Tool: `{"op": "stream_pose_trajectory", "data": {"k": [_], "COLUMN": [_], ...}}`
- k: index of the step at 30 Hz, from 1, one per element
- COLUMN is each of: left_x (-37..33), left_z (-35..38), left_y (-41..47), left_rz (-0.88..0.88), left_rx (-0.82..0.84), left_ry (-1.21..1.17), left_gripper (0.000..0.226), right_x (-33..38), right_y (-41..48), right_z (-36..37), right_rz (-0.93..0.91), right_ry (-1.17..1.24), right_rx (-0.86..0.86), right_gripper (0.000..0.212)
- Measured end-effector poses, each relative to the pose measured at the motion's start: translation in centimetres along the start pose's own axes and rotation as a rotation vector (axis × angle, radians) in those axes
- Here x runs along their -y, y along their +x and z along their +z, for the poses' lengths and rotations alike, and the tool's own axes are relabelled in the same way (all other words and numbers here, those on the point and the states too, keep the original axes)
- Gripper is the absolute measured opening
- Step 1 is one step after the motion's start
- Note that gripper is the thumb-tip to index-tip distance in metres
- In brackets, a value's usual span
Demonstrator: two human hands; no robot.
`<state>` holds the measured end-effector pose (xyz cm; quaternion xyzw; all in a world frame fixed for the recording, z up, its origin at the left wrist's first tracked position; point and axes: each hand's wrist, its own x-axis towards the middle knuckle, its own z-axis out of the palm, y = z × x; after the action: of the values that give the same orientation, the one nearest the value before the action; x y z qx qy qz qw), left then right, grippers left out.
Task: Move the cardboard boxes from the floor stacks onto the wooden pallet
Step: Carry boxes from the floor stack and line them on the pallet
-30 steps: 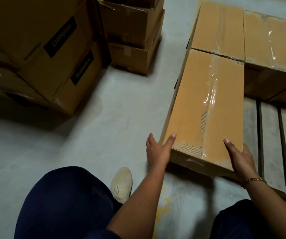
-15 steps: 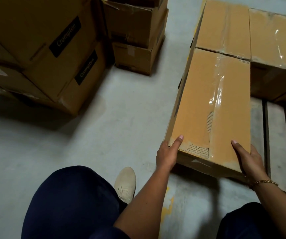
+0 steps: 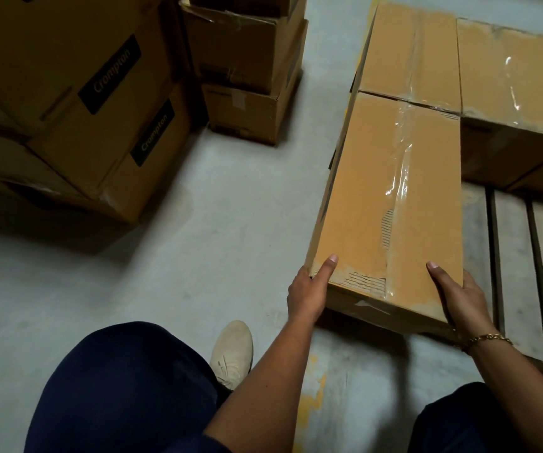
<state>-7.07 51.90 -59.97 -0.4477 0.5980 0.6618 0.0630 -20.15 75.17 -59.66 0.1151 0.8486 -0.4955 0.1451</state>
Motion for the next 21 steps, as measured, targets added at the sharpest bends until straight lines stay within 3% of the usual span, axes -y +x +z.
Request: {"op": "stream_pose_trajectory", "data": {"k": [6,10,13,15,17,19,21], "left_x": [0.2,-0.6,-2.4,-3.2,-3.8,-4.0,-3.3], "left_z": [-0.1,-0.9,-2.4,-2.8,-2.6,-1.9,-1.1], "left_y": [0.0,0.7,1.4,1.9,1.9,1.6,2.3], "left_rz": [0.022,-0.019,-0.083,-0.085,-0.059,0.011,0.084], "left_rx": [0.006,0.021,-0.008,0.014,0.074,0.125,0.159], "left_ry": [-0.003,-0.062,-0.224,-0.249,-0.211,-0.129,-0.016], "left_gripper": [0.134,0.113,0.098,0.088,0.078,0.074,0.088], "right_x": [0.5,0.8,0.5,-0.6,-0.2,-0.3,0.0], "right_y": [-0.3,-0.4,-0.7,-0.3,-1.0,-1.4,-2.1], "right_z": [0.3,0.1,-0.4,-0.8,-0.6,-0.5,-0.3], "right_rz": [-0.011,0.005,0.044,0.066,0.099,0.127,0.142], "right_ry": [0.006,0.041,0.053,0.066,0.062,0.089,0.1], "right_rx": [0.008,0.029,0.065,0.085,0.092,0.083,0.068], "right_gripper": [0.067,0.073,0.108,0.119,0.113,0.088,0.08]}}
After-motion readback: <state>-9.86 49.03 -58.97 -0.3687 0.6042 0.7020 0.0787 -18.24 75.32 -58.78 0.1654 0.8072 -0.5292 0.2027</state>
